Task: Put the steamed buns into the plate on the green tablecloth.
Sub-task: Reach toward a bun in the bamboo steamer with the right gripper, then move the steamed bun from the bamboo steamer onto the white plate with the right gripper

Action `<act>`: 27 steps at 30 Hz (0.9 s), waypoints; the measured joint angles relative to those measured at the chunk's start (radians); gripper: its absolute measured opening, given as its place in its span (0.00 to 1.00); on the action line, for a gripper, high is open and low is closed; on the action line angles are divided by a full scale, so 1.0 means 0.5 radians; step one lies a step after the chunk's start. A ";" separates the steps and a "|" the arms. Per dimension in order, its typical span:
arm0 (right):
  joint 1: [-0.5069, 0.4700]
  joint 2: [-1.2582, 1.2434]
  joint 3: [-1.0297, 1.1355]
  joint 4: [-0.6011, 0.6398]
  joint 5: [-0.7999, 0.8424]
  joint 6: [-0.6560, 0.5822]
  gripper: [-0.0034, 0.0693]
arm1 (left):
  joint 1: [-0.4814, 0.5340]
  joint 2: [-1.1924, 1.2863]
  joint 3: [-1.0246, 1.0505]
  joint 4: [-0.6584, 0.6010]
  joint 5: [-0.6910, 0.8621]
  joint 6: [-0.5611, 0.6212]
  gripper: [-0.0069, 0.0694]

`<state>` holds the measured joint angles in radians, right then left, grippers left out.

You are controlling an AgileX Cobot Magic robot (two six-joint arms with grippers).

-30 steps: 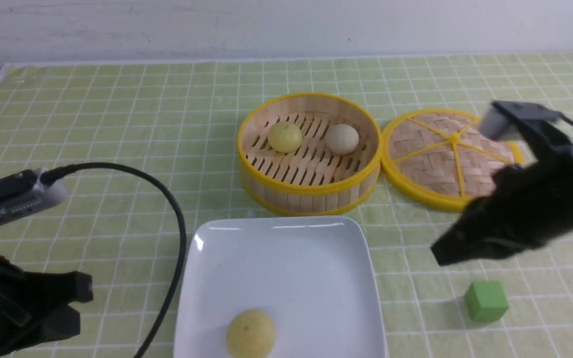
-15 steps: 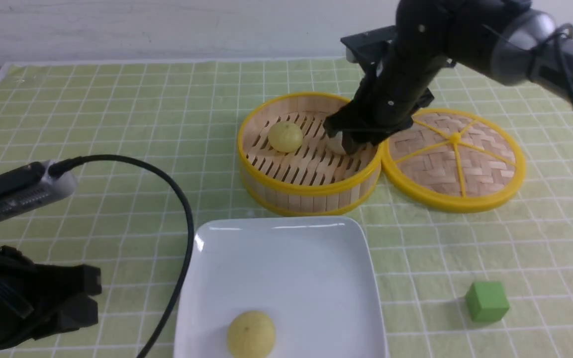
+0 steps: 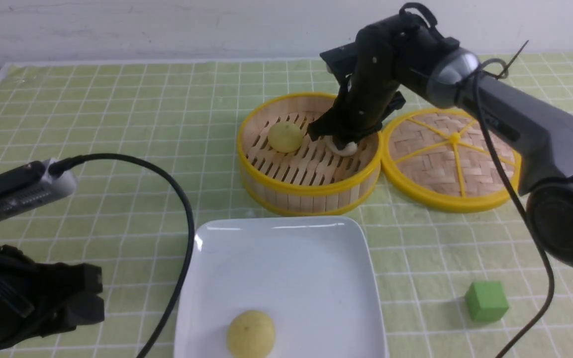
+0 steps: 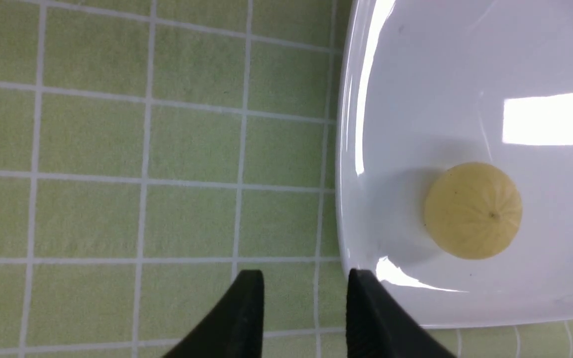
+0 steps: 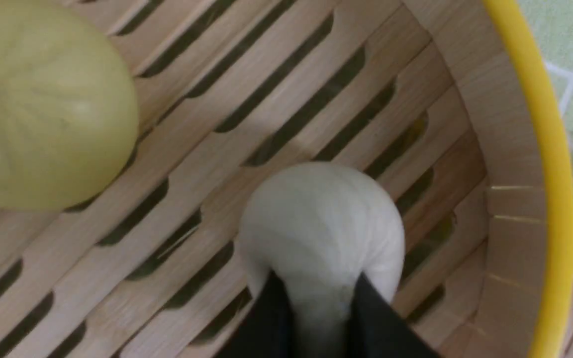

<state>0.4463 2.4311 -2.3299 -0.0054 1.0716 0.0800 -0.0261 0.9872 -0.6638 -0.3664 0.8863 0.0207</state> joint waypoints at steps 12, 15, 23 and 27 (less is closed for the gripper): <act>0.326 -0.830 0.635 0.359 0.315 -0.044 0.08 | 0.000 0.002 0.000 -0.004 -0.006 0.000 0.44; 0.542 -0.877 1.110 0.375 0.325 -0.042 0.08 | 0.000 0.002 0.000 0.001 -0.021 0.000 0.44; 0.660 -0.743 1.449 0.209 0.056 0.124 0.24 | 0.000 0.002 0.000 -0.001 -0.088 0.000 0.44; 0.660 -0.738 1.392 0.175 0.185 0.163 0.59 | 0.000 0.002 0.000 -0.001 -0.094 0.000 0.44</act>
<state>0.7762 2.0619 -1.6340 0.0823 1.1641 0.1615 -0.0261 0.9882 -0.6638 -0.3669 0.8393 0.0207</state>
